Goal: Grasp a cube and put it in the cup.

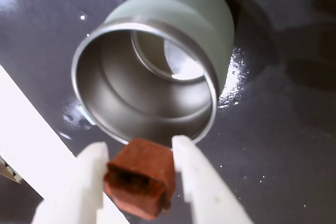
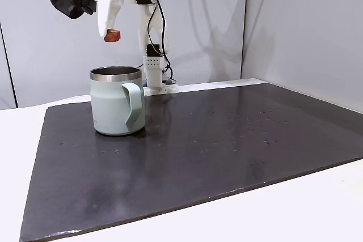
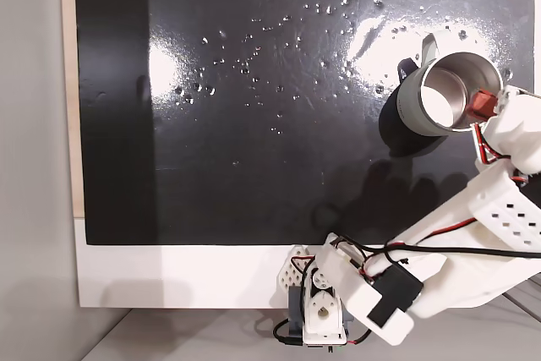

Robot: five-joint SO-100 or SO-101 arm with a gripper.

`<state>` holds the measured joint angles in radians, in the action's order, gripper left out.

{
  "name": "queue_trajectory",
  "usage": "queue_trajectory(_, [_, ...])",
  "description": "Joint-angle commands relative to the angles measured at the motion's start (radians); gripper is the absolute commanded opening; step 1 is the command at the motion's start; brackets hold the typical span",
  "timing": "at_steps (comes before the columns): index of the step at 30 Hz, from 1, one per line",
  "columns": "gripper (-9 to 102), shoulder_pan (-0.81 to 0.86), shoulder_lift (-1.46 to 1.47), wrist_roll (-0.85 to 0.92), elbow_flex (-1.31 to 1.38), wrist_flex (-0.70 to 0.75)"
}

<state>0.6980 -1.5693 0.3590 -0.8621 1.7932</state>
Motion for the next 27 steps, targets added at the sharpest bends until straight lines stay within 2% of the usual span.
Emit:
queue_trajectory(1, [7, 0.012, 0.008, 0.015, 0.003, 0.009])
queue_trajectory(18, [7, -0.023, 0.127, 0.018, 0.009, 0.008])
queue_trajectory(27, [20, -0.026, 0.143, -0.023, 0.023, 0.008])
